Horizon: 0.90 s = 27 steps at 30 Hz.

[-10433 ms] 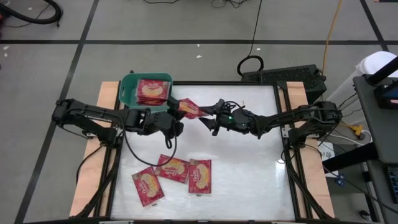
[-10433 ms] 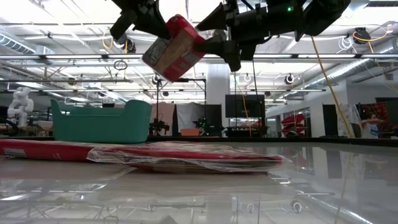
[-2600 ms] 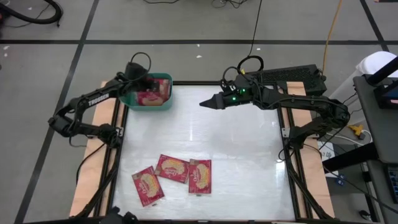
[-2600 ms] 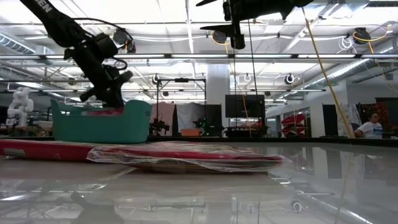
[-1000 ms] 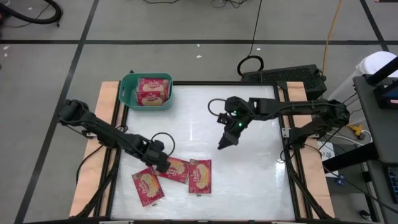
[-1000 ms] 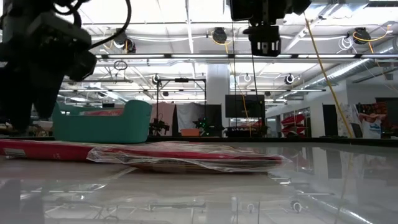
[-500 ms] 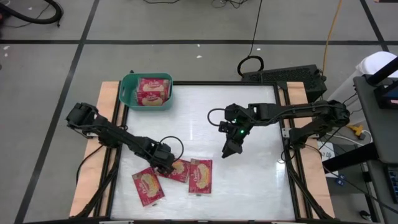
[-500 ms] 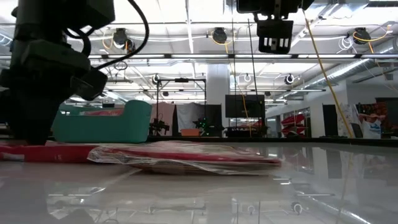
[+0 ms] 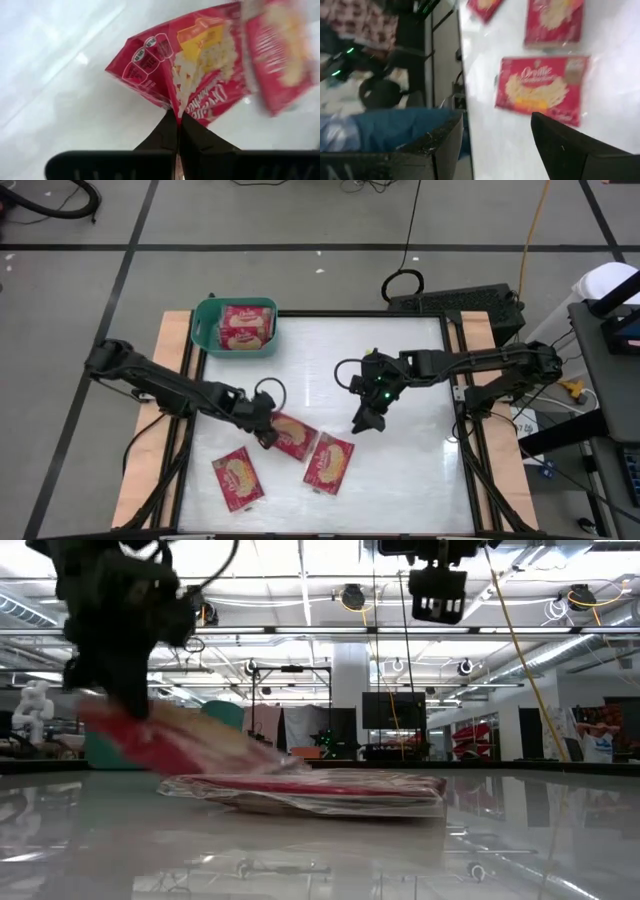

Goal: Sort popcorn bags into baskets
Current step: Put the red popcorn bag into the green bin

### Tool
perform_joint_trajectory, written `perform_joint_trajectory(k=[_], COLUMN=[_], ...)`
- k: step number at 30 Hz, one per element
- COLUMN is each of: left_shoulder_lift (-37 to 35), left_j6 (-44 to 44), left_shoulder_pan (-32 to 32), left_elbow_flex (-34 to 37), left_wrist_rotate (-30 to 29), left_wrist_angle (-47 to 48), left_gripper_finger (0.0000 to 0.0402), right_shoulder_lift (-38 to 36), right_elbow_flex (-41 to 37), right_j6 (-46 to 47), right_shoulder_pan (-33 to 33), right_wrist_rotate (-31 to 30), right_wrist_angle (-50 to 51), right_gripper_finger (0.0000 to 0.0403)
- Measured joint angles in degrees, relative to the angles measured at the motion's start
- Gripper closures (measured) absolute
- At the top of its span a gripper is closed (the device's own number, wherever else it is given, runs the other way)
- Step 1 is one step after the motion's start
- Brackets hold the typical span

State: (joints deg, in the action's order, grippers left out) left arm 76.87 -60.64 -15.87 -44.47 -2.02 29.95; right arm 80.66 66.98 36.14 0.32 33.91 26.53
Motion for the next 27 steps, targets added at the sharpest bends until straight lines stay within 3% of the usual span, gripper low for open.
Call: perform_joint_trajectory(k=[4, 10, 20, 27], left_shoulder_lift=[-6.0, -12.11, -9.49, -7.0], left_j6=[6.49, 14.66, 35.58, 45.76], left_shoulder_pan=[0.49, 1.54, 7.95, 12.13], left_elbow_flex=[0.0, -1.58, -15.3, -21.16], left_wrist_rotate=[-1.05, -0.86, -1.47, -0.36], left_wrist_angle=[-1.81, -2.59, 2.54, 4.78], left_gripper_finger=[0.0399, 0.04, 0.04, 0.04], right_shoulder_lift=[0.0, 0.05, 9.47, 13.39], right_elbow_flex=[0.0, 0.46, 15.79, 17.21], right_j6=[3.46, 7.17, 3.77, 1.78], right_shoulder_pan=[-0.71, -1.64, -4.17, -6.86], right_wrist_rotate=[-3.51, -3.93, -5.71, -5.5], right_wrist_angle=[-6.4, -17.7, -7.92, -6.88], right_gripper_finger=[0.0177, 0.0177, 0.0177, 0.0177])
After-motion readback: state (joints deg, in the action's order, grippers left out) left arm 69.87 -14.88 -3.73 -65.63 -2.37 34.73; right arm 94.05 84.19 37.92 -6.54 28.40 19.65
